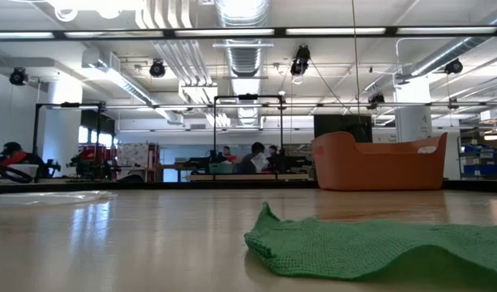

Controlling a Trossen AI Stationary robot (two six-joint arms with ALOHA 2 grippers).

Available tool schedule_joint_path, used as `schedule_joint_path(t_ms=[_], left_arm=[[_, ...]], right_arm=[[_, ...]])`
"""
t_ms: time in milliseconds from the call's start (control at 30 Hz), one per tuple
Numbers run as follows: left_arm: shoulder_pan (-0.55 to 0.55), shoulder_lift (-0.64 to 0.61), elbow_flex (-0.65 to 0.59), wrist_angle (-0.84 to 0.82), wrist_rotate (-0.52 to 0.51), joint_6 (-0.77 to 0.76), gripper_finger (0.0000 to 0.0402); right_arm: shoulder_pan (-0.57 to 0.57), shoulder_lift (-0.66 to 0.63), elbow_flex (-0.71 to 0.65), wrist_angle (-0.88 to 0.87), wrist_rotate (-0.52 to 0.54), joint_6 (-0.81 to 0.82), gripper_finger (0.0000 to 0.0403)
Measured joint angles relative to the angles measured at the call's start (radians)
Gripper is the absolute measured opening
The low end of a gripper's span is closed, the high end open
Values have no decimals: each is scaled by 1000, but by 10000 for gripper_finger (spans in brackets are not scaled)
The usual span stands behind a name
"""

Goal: Roll bandage
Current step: Roll the blue bandage

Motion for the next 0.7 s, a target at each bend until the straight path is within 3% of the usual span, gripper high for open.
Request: schedule_joint_path(t_ms=[233,333,533,700], left_arm=[[24,-28,0,19,-174,-83,4],[50,-35,0,39,-200,-122,4],[83,-35,0,128,-190,-120,4],[108,-34,0,139,-200,-157,4]], right_arm=[[222,29,-124,202,349,-180,203],[286,57,-158,304,528,-281,192],[301,123,-275,513,845,-423,171],[300,181,-332,748,963,-629,151]])
